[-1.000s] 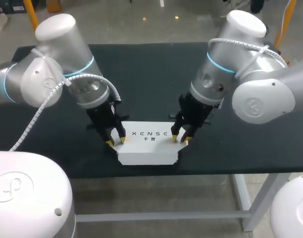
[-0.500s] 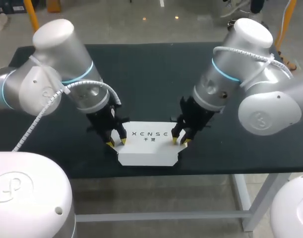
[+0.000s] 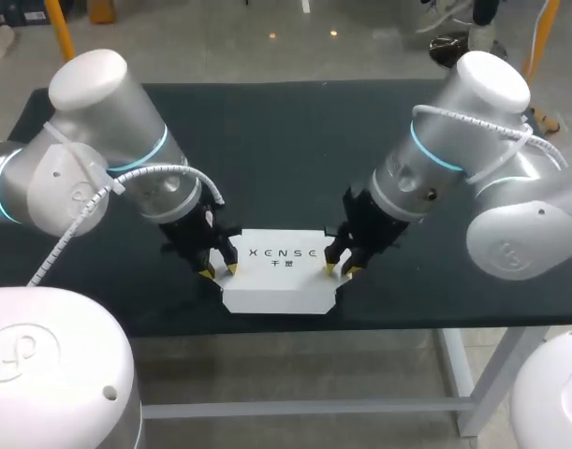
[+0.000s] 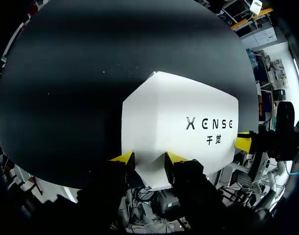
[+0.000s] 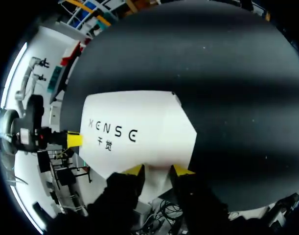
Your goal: Assemble the packaging by folding the flat box into shape, placing the metal phone stand inside, and closing the box properly
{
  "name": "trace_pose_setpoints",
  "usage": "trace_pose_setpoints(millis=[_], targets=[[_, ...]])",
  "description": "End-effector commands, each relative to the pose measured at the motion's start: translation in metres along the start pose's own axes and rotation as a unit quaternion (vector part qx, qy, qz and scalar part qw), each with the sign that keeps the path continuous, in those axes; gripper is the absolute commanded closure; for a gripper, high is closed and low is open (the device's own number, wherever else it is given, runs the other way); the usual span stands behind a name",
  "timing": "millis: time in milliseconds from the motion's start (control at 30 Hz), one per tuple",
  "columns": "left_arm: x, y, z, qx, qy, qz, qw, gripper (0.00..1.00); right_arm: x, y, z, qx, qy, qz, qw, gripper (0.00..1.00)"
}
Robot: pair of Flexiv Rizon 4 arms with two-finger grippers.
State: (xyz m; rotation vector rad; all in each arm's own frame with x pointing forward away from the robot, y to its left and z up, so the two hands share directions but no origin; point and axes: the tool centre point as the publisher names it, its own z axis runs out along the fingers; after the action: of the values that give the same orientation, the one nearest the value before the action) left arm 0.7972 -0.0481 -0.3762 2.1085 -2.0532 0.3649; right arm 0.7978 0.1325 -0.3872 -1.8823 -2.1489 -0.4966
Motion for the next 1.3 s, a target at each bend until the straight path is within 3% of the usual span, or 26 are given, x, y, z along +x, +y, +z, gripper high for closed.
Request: trace_pose_setpoints(millis=[33,600,1300], targets=[[-0.002,0.002,0.008,0.004,0.001,0.005,1.0,0.56,-0.006,-0.007,0.006,-0.018,0.01,-0.002,1.0,0.6],[0.004,-0.002,0.014,0.006,0.008,0.033,0.999,0.58,-0.002,-0.004,0.013,-0.039,0.045,-0.015,0.998,0.6],[0.007,0.001,0.023,0.017,0.052,0.073,0.996,0.58,0.006,0.004,0.02,-0.061,0.081,-0.034,0.994,0.6]])
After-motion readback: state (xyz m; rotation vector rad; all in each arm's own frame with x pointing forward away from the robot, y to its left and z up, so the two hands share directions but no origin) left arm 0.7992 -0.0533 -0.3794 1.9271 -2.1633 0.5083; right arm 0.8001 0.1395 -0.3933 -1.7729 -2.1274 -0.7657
